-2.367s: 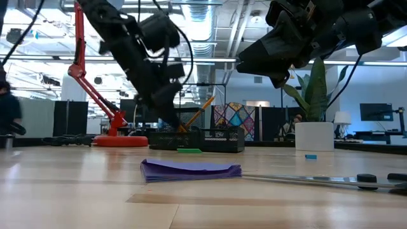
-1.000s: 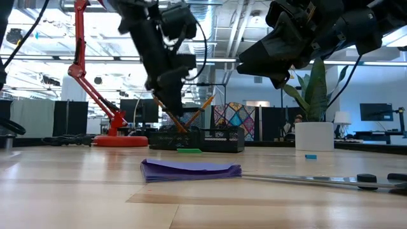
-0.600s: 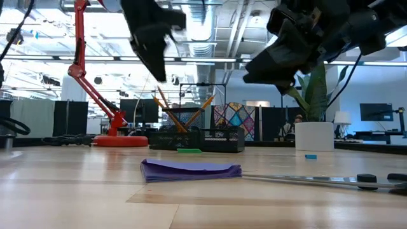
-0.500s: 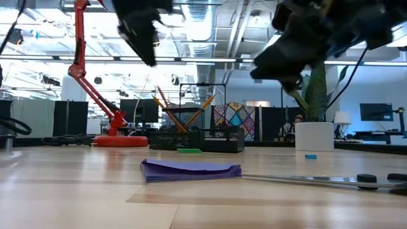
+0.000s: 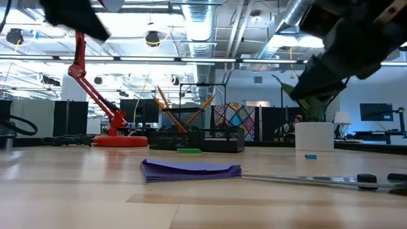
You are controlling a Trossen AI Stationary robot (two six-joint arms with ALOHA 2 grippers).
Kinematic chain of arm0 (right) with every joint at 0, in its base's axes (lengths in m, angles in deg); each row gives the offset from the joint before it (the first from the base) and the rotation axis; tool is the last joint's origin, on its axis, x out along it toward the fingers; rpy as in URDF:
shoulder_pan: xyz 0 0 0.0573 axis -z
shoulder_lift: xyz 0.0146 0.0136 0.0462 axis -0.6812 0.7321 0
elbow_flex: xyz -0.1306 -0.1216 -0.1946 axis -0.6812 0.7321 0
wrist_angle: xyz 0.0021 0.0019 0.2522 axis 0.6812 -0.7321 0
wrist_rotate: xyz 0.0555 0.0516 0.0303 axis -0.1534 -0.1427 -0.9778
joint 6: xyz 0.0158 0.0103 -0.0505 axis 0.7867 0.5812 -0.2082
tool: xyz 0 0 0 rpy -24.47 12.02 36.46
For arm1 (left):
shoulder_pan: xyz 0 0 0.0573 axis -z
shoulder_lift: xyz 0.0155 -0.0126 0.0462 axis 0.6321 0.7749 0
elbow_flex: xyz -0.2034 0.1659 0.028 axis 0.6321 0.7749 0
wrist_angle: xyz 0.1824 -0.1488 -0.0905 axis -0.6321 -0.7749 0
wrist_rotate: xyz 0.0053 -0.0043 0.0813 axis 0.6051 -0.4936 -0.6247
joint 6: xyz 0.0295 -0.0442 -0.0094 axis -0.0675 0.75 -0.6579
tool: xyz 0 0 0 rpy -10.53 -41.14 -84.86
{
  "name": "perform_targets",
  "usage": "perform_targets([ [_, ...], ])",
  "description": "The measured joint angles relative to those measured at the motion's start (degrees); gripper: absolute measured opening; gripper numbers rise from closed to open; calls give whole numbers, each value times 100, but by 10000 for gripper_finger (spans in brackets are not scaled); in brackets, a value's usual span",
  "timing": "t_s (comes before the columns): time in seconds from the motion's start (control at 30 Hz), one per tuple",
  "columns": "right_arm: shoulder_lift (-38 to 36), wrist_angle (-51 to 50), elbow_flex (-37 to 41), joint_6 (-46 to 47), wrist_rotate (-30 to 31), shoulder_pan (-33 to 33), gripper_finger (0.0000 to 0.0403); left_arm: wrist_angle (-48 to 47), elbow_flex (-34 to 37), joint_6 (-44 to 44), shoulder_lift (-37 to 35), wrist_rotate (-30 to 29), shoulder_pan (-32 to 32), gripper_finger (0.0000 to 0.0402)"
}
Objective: Pick and place office supplies into organizer
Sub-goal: Put the pink binder clip into the black desk organizer
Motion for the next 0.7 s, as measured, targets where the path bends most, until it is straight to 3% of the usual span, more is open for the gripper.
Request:
perform_targets([
  [0.17,-45,2,-4,-52,1001,-127,111,361,821,1243,-2,438,276,150],
  [0.33,-50,11,-4,141,2269,107,111,1059,1443,1427,45,1031,284,150],
  [0.5,-50,294,-4,239,1708,304,111,1416,1812,1056,49,1436,225,150],
  [0.7,-48,480,-4,75,1507,268,111,2625,1834,537,47,3022,306,151],
])
